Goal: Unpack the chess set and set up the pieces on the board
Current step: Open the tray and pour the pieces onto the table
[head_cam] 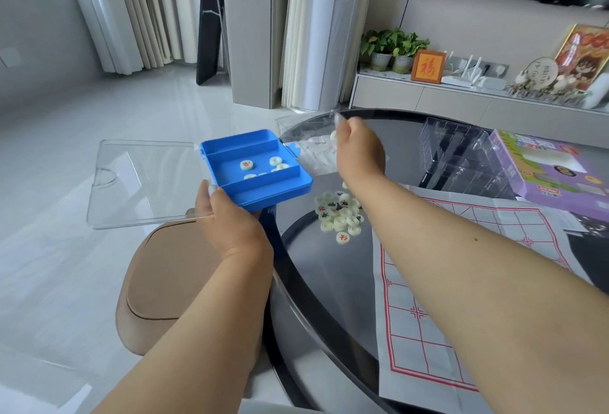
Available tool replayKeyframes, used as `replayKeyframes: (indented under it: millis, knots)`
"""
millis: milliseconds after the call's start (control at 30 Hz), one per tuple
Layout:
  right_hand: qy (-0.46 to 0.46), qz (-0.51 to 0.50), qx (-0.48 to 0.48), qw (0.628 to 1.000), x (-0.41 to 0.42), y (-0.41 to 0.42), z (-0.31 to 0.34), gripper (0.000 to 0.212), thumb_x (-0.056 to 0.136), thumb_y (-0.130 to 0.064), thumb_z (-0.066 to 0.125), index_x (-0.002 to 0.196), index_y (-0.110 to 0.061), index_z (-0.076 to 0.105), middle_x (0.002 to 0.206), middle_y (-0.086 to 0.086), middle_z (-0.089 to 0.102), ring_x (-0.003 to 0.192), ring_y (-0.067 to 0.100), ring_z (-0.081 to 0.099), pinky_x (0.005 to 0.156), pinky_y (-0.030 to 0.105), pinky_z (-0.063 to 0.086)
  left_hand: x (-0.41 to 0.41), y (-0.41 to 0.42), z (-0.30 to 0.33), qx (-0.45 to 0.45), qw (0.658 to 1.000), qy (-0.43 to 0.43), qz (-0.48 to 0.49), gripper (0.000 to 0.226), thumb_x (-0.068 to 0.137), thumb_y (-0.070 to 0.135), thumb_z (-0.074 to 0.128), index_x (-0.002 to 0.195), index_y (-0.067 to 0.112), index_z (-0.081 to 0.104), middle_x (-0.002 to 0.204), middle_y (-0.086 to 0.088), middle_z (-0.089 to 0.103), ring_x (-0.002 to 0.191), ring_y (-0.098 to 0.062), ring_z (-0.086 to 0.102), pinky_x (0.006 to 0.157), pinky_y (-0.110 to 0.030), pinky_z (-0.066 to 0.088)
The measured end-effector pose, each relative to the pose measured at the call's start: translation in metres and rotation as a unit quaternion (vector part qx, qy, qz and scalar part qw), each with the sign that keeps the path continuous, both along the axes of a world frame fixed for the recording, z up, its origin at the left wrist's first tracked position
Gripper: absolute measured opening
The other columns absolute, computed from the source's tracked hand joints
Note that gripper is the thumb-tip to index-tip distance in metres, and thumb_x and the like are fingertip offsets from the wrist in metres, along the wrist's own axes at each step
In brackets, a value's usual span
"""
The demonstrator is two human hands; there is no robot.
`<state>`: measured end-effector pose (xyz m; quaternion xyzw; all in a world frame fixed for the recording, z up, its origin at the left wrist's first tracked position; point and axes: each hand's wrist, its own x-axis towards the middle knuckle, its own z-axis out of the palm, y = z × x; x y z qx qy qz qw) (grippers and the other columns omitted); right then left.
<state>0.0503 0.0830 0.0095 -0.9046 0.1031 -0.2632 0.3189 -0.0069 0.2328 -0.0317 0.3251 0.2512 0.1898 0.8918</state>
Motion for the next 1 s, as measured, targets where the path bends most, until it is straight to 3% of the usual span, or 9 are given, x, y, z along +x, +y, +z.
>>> replayKeyframes:
  millis: [133,233,333,467,633,733,833,900,1000]
  knots:
    - [0.163,0.126,-0.188,0.960,-0.010,0.000,-0.031,0.035,0.100,-0.041,0.032,0.080,-0.015,0.045,0.076,0.001,0.050,0.075,0.026,0.049,0.063,0.033,0.033,0.004,0.007,0.000,-0.011,0.999,0.017,0.032,0.034,0.096,0.019,0.044,0.128,0.025,0.052,0.115,0.006,0.056,0.098,-0.016,0.061,0.075,-0.037,0.059]
    - [0.234,0.215,-0.208,0.925,-0.010,0.007,-0.040,0.025,0.093,-0.043,0.043,0.088,-0.021,0.055,0.091,0.001,0.061,0.088,0.025,0.055,0.075,0.035,0.045,0.004,0.007,-0.001,-0.017,0.999,0.020,0.040,0.032,0.096,0.020,0.044,0.126,0.025,0.053,0.113,0.005,0.057,0.104,-0.019,0.061,0.077,-0.039,0.058]
    - [0.249,0.266,-0.232,0.902,-0.010,0.016,-0.042,0.025,0.092,-0.048,0.047,0.080,-0.026,0.050,0.089,-0.001,0.060,0.091,0.024,0.055,0.079,0.033,0.045,0.004,0.008,0.000,-0.020,0.999,0.012,0.039,0.032,0.097,0.020,0.045,0.127,0.025,0.053,0.105,0.010,0.058,0.104,-0.018,0.061,0.079,-0.039,0.058]
    - [0.238,0.316,-0.341,0.852,-0.016,0.020,-0.037,0.036,0.098,-0.042,0.042,0.069,-0.021,0.040,0.087,-0.002,0.046,0.087,0.018,0.043,0.077,0.027,0.031,0.004,0.007,0.000,-0.017,0.999,0.013,0.037,0.033,0.097,0.020,0.044,0.128,0.024,0.053,0.102,0.012,0.057,0.098,-0.015,0.061,0.079,-0.039,0.058]
    - [0.234,0.318,-0.325,0.859,-0.020,0.019,-0.037,0.028,0.099,-0.039,0.041,0.084,-0.017,0.043,0.088,0.001,0.046,0.086,0.021,0.044,0.076,0.028,0.030,0.004,0.006,-0.001,-0.002,0.999,0.021,0.029,0.034,0.097,0.020,0.043,0.130,0.024,0.051,0.111,0.007,0.057,0.101,-0.015,0.061,0.078,-0.038,0.058]
    - [0.232,0.316,-0.316,0.864,-0.020,0.018,-0.038,0.025,0.099,-0.037,0.042,0.084,-0.017,0.041,0.087,0.001,0.047,0.084,0.022,0.044,0.074,0.029,0.032,0.004,0.005,-0.002,0.000,0.999,0.017,0.032,0.034,0.097,0.019,0.043,0.130,0.024,0.052,0.104,0.011,0.056,0.095,-0.012,0.061,0.076,-0.037,0.059]
    - [0.228,0.309,-0.263,0.885,-0.019,0.016,-0.040,0.025,0.097,-0.039,0.044,0.086,-0.017,0.043,0.091,0.000,0.048,0.088,0.024,0.046,0.077,0.032,0.038,0.004,0.006,-0.002,-0.003,0.999,0.016,0.031,0.033,0.097,0.020,0.044,0.128,0.024,0.052,0.104,0.012,0.057,0.093,-0.011,0.061,0.075,-0.035,0.059]
    - [0.211,0.293,-0.228,0.904,-0.018,0.014,-0.038,0.027,0.096,-0.037,0.046,0.098,-0.011,0.051,0.100,0.004,0.053,0.094,0.025,0.049,0.082,0.036,0.042,0.004,0.006,-0.002,-0.002,0.999,0.020,0.025,0.032,0.097,0.021,0.044,0.127,0.026,0.053,0.111,0.008,0.057,0.098,-0.013,0.061,0.074,-0.034,0.059]
    - [0.176,0.260,-0.195,0.929,-0.012,0.006,-0.032,0.016,0.096,-0.021,0.043,0.098,-0.008,0.053,0.102,0.004,0.051,0.101,0.024,0.048,0.084,0.034,0.039,0.004,0.006,-0.003,0.001,1.000,0.020,0.022,0.033,0.097,0.021,0.044,0.128,0.026,0.052,0.114,0.006,0.057,0.099,-0.014,0.061,0.071,-0.031,0.059]
